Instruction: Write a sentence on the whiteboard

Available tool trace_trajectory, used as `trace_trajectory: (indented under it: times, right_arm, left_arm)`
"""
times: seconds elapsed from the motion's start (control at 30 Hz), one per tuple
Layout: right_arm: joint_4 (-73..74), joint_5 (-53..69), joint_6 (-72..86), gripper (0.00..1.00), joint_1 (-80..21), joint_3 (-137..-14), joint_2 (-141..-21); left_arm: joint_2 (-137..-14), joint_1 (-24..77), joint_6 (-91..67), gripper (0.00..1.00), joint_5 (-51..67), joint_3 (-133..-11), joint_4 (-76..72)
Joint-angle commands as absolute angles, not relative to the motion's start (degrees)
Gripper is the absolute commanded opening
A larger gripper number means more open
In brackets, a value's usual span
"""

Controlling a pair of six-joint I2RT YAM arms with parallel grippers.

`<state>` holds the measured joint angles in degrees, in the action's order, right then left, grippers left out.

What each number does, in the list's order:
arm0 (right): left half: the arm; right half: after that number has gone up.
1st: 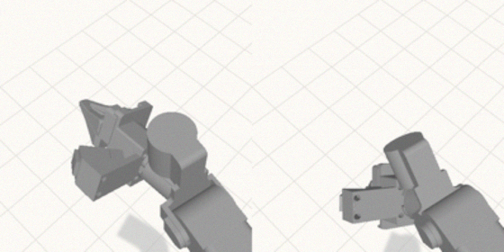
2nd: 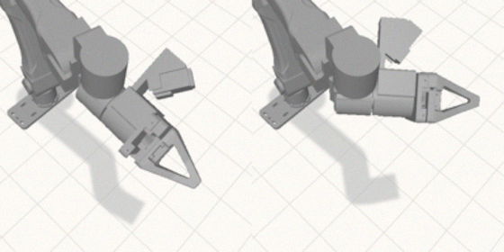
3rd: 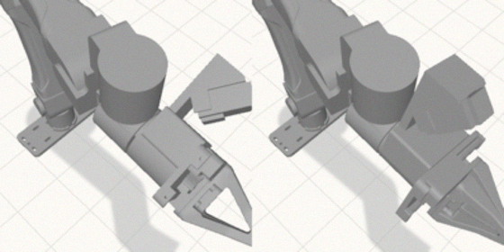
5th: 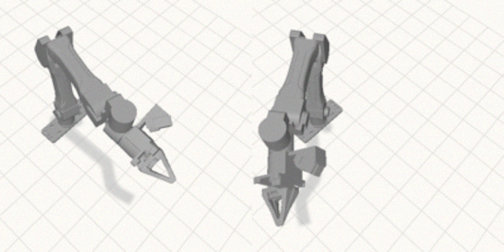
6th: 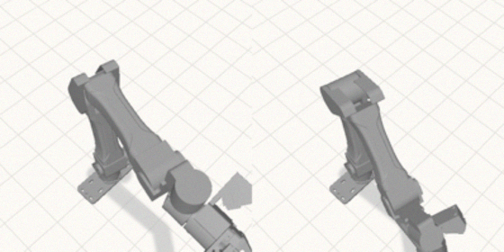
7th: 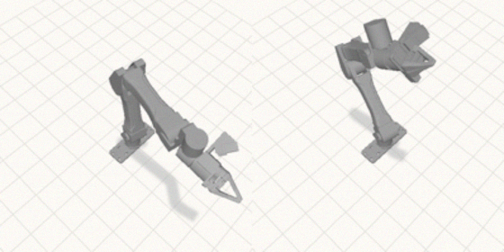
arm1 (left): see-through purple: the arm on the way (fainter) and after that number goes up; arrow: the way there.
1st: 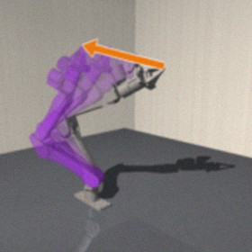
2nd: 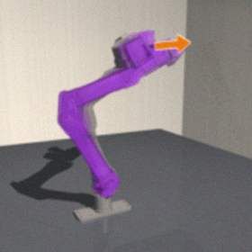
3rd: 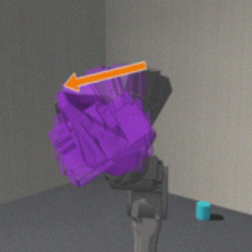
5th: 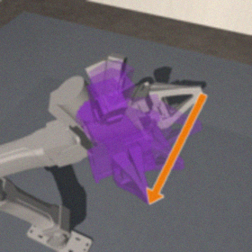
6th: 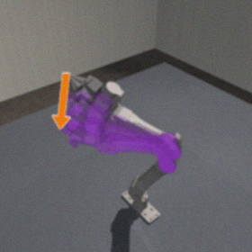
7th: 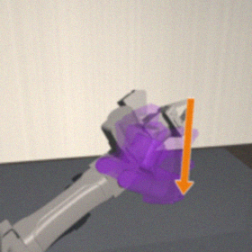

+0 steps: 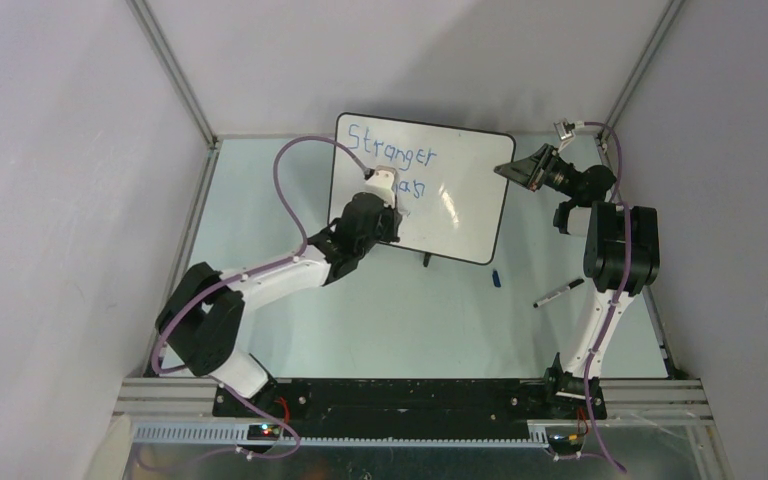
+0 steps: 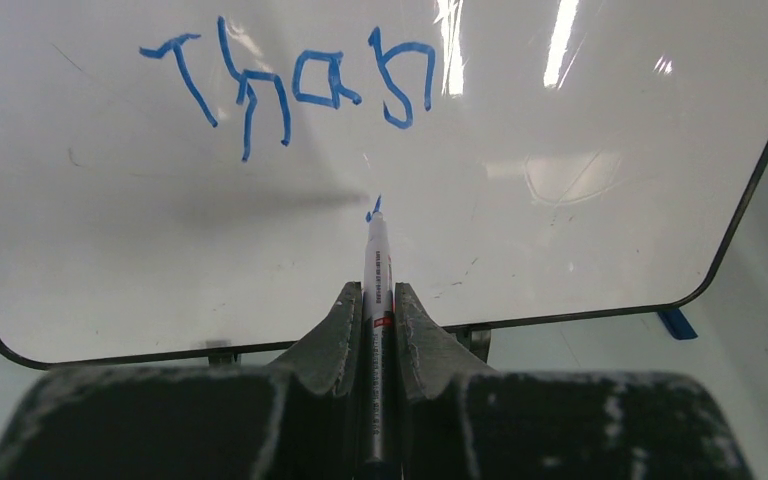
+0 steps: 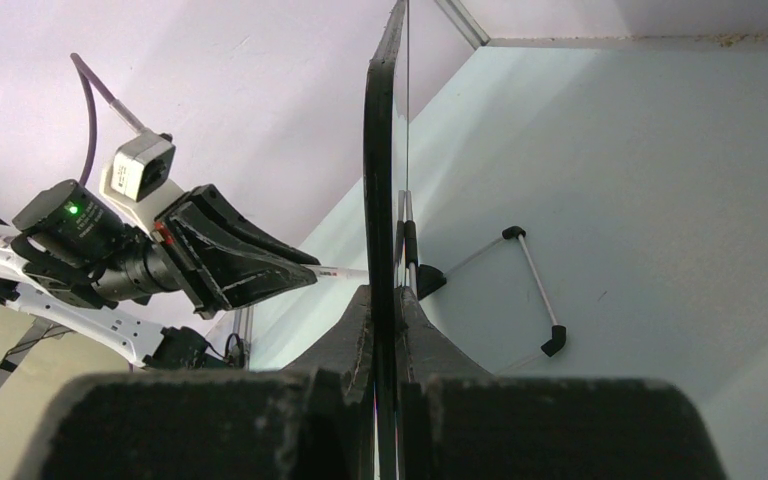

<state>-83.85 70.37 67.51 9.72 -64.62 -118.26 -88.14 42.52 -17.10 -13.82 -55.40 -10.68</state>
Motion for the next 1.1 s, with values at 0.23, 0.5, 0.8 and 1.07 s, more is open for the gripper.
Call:
trace_trajectory:
  times: [0.23, 0.5, 0.8, 1.07]
  right_arm:
    - [-86.27, 69.41, 71.16, 0.0, 9.76, -65.15, -114.07]
    - [-86.23, 69.43, 71.14, 0.0, 9.84, -65.19, -114.17]
    - [-86.27, 69.43, 71.18, 0.0, 9.93, -65.14, -114.17]
    - [-86.26, 69.44, 71.12, 0.0, 9.93, -65.13, -114.19]
  left_arm:
    - [-89.45, 42.64, -17.7, 0.0, -13.64, -58.56, -13.23]
    - [-90.55, 42.64, -16.78, 0.0, -14.56, -60.81, -11.78]
    - [-92.5, 42.69, -16.52, 0.0, -15.26, -62.38, -11.26]
    - [-93.11, 42.67, -16.44, 0.0, -15.93, -62.66, -11.5]
